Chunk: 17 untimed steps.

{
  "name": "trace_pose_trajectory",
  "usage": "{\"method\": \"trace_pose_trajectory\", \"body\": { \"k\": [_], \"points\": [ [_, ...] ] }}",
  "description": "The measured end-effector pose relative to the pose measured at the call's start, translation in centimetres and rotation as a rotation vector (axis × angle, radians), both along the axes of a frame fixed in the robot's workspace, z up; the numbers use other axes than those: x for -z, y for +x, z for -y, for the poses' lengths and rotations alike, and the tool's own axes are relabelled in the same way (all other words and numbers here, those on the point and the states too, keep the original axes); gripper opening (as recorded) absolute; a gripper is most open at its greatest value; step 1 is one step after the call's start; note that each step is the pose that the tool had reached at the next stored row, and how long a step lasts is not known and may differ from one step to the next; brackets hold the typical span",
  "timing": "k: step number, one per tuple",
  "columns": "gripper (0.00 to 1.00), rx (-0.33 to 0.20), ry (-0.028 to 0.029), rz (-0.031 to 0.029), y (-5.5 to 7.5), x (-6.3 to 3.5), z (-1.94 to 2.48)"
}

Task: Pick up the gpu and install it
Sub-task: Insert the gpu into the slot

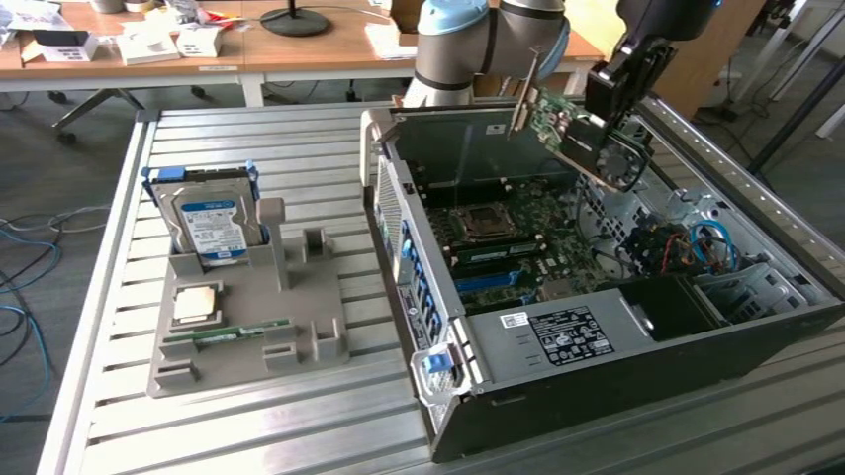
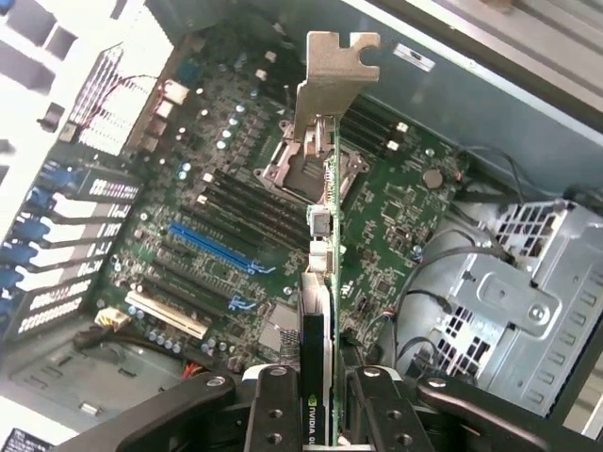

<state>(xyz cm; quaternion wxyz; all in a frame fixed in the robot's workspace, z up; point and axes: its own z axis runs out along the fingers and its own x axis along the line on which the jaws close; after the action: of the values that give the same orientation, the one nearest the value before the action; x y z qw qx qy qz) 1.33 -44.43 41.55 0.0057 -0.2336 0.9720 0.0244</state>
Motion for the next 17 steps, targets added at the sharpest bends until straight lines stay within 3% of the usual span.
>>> {"method": "trace_pose_trajectory", "body": {
  "k": [17],
  "points": [
    [0.27, -0.215, -0.0003, 0.0000, 0.00, 0.01, 0.00]
  ]
}}
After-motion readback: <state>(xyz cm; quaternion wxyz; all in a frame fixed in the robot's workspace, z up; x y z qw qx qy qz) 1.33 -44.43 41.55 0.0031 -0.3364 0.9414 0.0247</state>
